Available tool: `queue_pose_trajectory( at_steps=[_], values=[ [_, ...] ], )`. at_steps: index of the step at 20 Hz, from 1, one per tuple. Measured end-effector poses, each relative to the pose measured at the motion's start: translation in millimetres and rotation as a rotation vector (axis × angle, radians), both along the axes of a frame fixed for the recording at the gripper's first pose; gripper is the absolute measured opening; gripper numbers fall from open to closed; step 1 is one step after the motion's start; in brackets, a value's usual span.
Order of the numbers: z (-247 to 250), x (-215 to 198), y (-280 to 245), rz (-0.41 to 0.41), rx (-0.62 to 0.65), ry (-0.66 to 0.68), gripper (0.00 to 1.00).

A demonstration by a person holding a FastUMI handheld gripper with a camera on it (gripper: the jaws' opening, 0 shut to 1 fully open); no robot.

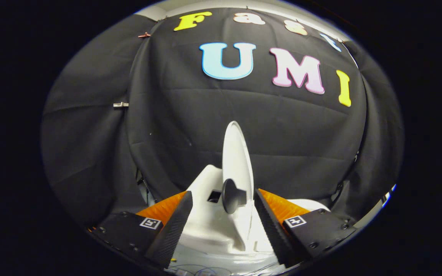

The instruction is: Open the toilet lid.

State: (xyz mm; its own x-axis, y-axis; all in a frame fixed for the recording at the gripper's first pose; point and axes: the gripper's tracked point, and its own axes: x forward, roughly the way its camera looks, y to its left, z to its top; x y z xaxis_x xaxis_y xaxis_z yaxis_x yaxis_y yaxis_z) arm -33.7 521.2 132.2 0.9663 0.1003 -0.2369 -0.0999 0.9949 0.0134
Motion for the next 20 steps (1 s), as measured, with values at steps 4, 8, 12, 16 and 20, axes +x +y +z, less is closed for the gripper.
queue_pose_trajectory(
  at_steps=[4,8,12,16,20],
  values=[
    [5.1,-0.4,-0.7,0.021,0.051,0.005,0.99],
    [17.4,-11.6,-4.2,0.058,0.092,-0.003,0.99],
    [40.3,-25.4,-17.3,0.091,0.157,-0.047,0.99],
    [61.2,-38.6,-41.3,0.125,0.205,-0.073,1.0],
    [85.6,-38.3,-97.2,0.107,0.205,-0.173,1.0]
  ],
)
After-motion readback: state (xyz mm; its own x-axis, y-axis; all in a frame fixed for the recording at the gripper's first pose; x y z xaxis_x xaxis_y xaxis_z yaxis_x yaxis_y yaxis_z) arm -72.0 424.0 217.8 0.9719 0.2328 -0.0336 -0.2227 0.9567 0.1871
